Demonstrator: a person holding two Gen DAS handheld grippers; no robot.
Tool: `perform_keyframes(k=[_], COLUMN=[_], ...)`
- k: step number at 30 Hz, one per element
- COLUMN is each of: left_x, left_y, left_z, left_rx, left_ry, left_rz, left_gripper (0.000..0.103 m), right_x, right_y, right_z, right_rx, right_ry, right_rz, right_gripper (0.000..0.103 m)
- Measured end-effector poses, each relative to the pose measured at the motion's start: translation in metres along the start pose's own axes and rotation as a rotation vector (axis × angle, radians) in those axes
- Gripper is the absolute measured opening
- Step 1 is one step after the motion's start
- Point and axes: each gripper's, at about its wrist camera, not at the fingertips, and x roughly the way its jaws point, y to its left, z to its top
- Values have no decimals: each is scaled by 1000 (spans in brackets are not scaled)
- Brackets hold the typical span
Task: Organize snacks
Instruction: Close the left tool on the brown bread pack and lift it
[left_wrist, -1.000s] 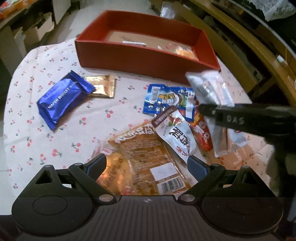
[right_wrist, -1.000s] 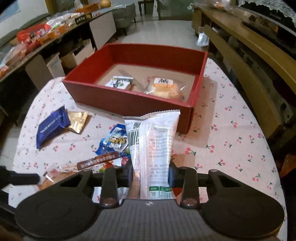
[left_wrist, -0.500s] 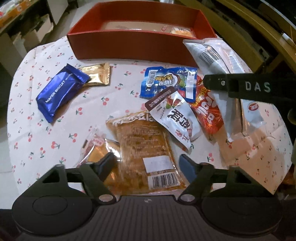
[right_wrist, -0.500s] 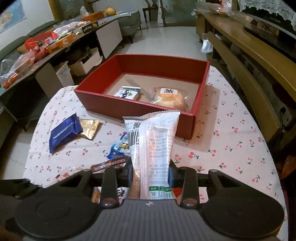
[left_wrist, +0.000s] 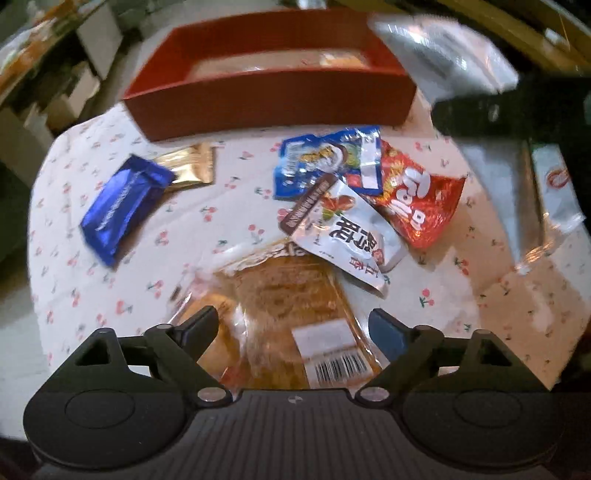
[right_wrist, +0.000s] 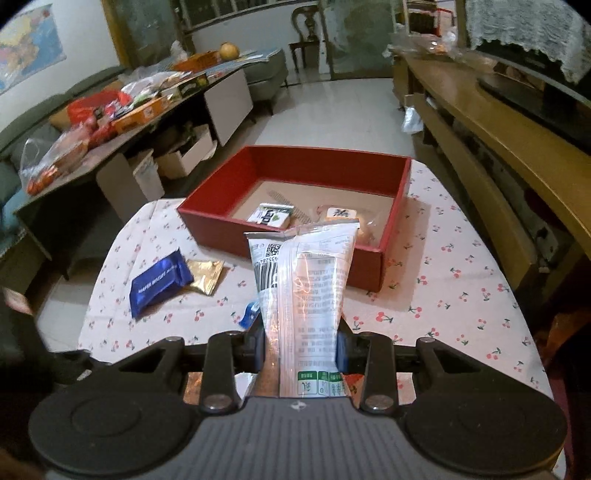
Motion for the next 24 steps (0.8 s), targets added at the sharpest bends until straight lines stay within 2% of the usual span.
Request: perform_keyframes(k=[2, 5, 7, 9, 10, 12, 14, 17, 19, 20, 21, 24], left_x=[12, 12, 7, 3, 0, -4, -5, -6, -10, -10, -10, 6], left_y=[-1, -2, 0, 2, 3, 6, 5, -4, -15, -21, -27, -32], left_z=[3, 0, -4, -6, -6, -8, -11, -14, -16, -16, -16, -11], left_rx=[2, 23, 17, 23, 17, 4, 9, 38, 77, 104, 132, 143], left_ry=[11, -7, -23, -28, -23, -13, -3, 8, -14, -27, -38, -2], left_rz=[8, 35, 35, 36, 33, 18, 31, 61, 105, 132, 159, 169], left_gripper=[96, 92, 83, 65, 62, 49, 48, 56, 75, 92, 98, 98], right_x=[7, 18, 20, 17, 14, 6, 0, -8, -13, -16, -17, -15], right_y=[0, 1, 3, 4, 3, 2, 3, 6, 7, 6, 5, 2], right_z=[2, 1, -1, -1, -2, -3, -3, -4, -4, -3, -2, 2], right_rx=[2, -13, -21, -23, -22, -16, -12, -19, -18, -14, -8, 8], right_ry=[14, 43, 52, 43, 36, 16, 3, -13, -29, -35, -42, -44], right_rz=[-4, -5, -6, 1, 6, 15, 23, 46, 59, 62, 65, 66], right_gripper=[53, 53, 53, 53, 53, 53, 53, 53, 53, 53, 53, 53])
